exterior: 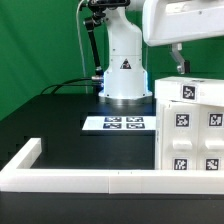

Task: Assemble cabinet

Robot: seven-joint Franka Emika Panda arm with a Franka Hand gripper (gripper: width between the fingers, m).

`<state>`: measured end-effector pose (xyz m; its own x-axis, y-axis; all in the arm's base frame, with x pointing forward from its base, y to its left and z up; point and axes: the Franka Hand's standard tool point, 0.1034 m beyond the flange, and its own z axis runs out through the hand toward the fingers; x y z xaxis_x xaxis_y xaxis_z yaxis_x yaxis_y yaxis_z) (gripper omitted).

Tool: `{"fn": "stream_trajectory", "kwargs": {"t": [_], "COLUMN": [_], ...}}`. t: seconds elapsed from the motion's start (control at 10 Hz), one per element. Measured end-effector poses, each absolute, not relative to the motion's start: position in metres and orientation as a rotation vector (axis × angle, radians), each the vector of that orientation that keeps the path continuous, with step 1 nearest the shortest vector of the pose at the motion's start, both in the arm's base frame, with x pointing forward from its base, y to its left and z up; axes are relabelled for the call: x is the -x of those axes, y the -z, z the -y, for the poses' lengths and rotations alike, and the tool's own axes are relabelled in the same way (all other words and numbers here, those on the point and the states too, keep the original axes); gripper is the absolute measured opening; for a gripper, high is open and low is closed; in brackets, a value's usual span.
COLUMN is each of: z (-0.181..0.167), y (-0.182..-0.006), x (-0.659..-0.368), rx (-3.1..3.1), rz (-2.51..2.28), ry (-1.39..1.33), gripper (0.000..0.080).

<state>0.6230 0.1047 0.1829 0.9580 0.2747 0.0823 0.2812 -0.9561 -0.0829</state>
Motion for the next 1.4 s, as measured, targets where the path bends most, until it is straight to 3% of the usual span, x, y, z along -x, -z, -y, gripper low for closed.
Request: {"fn": "stream_trajectory", "kwargs": {"t": [0.7,1.4], "z": [-0.097,-0.083], "y": [-0.176,-0.156], "x": [-0.623,-0.617], "rx": [2.861,2.859], "rz": [1.192,1.196], "ry": [0.097,0.057], "gripper": [0.0797,0.0797]}}
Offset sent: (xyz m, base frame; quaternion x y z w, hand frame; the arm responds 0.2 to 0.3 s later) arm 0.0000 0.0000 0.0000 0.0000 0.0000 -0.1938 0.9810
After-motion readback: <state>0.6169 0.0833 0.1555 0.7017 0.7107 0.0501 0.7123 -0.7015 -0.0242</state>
